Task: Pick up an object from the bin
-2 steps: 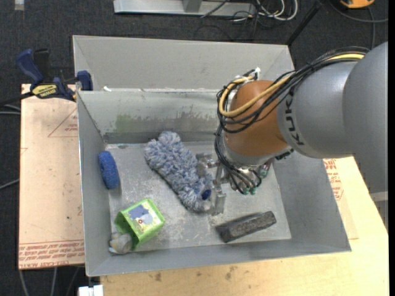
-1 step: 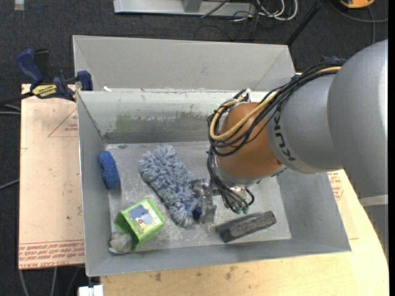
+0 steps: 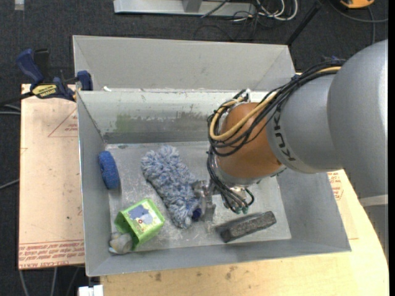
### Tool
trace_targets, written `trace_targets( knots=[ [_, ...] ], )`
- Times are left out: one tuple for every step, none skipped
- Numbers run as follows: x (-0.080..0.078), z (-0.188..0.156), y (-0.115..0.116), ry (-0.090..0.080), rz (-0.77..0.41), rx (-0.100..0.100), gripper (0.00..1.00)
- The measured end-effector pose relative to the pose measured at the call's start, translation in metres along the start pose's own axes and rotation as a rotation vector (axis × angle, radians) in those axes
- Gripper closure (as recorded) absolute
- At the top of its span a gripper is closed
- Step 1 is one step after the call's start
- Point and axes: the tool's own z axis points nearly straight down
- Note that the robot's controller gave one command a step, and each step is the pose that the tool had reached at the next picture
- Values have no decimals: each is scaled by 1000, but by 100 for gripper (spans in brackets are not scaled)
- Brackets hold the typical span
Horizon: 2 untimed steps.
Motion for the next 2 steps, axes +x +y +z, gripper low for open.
trace_targets(
  knots=[
    [-19, -186, 20, 1, -65, -1, 100],
    [-18, -184, 20, 4, -65, -1, 100]
  ],
)
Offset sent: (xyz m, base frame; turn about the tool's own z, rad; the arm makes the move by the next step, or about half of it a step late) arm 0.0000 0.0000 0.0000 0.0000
